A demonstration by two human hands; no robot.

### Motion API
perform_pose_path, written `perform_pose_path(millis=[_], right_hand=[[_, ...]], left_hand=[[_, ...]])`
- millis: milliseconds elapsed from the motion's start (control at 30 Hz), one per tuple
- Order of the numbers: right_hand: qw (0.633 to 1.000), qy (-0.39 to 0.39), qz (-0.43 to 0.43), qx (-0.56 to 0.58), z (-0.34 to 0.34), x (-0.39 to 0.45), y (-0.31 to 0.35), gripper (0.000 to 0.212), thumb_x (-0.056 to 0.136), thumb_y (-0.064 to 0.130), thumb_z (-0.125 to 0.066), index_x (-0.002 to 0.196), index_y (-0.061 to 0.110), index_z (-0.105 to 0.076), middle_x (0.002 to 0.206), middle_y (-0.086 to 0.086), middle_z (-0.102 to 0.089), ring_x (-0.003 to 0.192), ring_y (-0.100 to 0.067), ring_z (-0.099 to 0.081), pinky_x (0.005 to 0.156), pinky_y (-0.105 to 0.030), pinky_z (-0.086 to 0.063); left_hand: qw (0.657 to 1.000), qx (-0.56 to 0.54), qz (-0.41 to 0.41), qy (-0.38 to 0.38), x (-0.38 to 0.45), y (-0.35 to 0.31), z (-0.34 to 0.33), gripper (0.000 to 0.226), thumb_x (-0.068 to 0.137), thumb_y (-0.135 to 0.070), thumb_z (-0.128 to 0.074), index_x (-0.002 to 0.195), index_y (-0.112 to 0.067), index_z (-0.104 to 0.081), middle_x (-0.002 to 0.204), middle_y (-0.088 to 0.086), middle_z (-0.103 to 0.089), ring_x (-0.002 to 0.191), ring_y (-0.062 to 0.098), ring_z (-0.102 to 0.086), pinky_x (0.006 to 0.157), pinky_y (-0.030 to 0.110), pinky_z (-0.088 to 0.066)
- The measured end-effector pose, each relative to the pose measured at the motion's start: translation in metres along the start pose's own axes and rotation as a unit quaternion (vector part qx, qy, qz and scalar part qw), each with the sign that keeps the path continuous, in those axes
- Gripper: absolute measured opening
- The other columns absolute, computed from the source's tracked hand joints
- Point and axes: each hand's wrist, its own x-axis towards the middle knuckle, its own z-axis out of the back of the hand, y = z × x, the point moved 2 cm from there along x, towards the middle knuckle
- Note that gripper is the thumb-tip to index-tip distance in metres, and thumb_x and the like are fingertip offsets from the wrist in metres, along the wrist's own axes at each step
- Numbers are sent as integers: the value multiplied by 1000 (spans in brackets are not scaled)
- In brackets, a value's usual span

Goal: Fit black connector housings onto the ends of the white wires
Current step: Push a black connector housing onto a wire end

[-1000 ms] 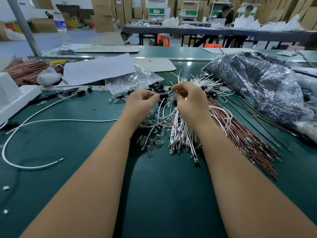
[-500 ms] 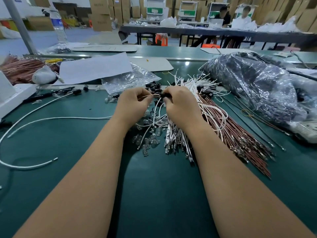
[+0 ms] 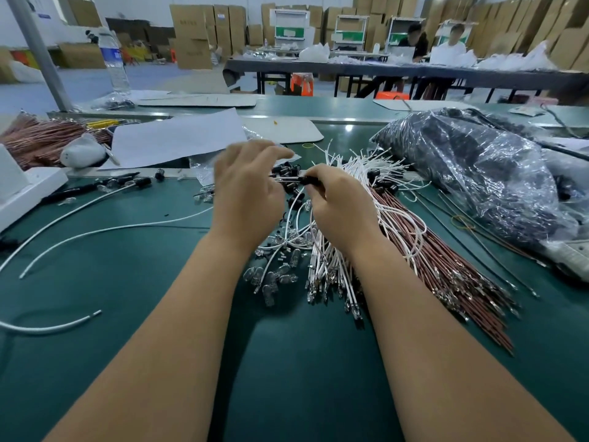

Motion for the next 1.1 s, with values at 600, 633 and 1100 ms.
perform_pose_path(millis=[600, 633, 1100], right_hand=[[999, 38, 21, -11, -1, -8, 7, 21, 96, 15, -51, 113, 17, -63, 104, 0, -68, 89, -21, -61, 70, -32, -48], [999, 34, 21, -9, -1, -8, 7, 22, 96, 15, -51, 113, 17, -64, 103, 0, -68, 88, -21, -61, 69, -32, -48], [989, 2, -51, 140, 4, -8, 1, 28, 86, 17, -69, 112, 22, -62, 83, 8, -66, 76, -13, -64, 74, -39, -55]], left_hand=[[981, -9, 2, 195, -6, 6, -18, 42, 92, 3, -41, 132, -7, -49, 111, 13, -55, 111, 33, -45, 98, 45, -38], [981, -10, 8, 192, -7, 6, -17, 43, 92, 4, -39, 133, -6, -49, 115, 15, -55, 113, 33, -44, 100, 43, -37], [983, -144, 75, 83, -5, 6, -10, 17, 87, -3, -65, 101, -7, -73, 90, 3, -61, 72, 6, -52, 67, 7, -40]])
